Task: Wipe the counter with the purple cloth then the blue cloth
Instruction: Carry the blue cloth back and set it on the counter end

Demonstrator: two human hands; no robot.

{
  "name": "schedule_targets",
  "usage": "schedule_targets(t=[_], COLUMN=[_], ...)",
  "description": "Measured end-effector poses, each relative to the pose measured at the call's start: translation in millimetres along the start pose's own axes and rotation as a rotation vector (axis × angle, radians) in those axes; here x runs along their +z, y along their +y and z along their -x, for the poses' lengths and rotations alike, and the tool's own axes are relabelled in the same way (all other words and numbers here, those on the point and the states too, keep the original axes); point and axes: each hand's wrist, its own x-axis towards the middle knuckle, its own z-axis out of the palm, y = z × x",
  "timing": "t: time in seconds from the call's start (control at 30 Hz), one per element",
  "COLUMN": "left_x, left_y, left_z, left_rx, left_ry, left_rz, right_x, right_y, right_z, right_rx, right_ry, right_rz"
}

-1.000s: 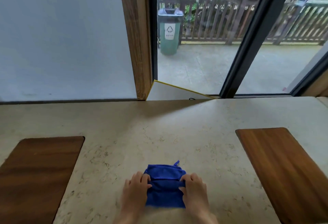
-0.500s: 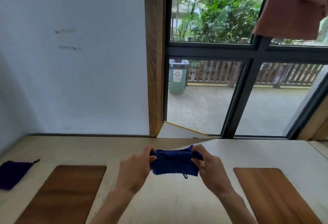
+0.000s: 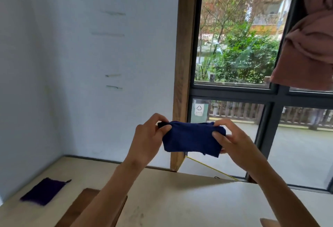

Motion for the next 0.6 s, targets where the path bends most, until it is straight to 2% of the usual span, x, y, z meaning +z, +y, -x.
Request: schedule_targets(t=[0.23,0.37,0.6], left_x=[-56,-111,-244], left_y=[-11,-32,-72], left_z=[10,32,93], left_rx=[-0.063,-0.121,-0.17], left_ry=[0.142,0.258,0.46], left_rz=[0.113,0.119,-0.018], right_x=[44,96,216], right_y=[-37,-73,-168], right_z=[-29,-39,-32], right_rx=[-0.125,-0.188,-0.282], right_ry=[0.01,-0.078,-0.283], right_rz=[-0.193,-0.342,-0.478])
